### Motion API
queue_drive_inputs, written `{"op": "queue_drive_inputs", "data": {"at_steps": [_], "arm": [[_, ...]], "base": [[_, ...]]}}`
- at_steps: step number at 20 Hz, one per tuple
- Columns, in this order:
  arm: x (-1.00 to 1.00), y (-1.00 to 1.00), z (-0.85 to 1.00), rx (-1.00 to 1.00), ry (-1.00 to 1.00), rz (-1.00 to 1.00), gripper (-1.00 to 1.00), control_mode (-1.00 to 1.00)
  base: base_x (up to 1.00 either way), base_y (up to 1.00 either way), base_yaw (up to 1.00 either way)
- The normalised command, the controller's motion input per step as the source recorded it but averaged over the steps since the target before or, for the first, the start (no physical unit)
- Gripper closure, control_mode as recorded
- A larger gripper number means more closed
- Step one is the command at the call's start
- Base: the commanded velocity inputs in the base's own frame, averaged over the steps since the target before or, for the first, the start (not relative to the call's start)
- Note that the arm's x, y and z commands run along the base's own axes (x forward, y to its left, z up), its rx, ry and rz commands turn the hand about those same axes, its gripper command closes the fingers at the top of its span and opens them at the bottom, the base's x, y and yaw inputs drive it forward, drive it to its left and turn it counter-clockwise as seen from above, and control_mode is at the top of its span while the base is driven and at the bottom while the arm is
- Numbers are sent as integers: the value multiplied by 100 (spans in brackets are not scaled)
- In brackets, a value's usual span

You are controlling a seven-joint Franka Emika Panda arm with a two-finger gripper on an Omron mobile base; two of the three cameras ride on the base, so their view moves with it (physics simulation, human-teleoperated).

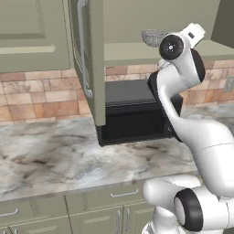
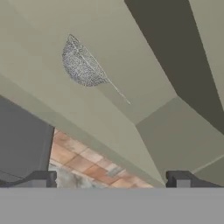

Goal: Open the cabinet and setup a tea strainer by placing it in the bowl upright.

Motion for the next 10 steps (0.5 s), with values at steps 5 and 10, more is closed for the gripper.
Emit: {"op": "queue_drive_inputs", "data": {"at_steps": [5,10], "arm": [[47,25,13,0,13,0,-100,-100],[60,21,0,-2,10,6,-100,-100]], "base": [[0,0,0],[0,0,0]]}}
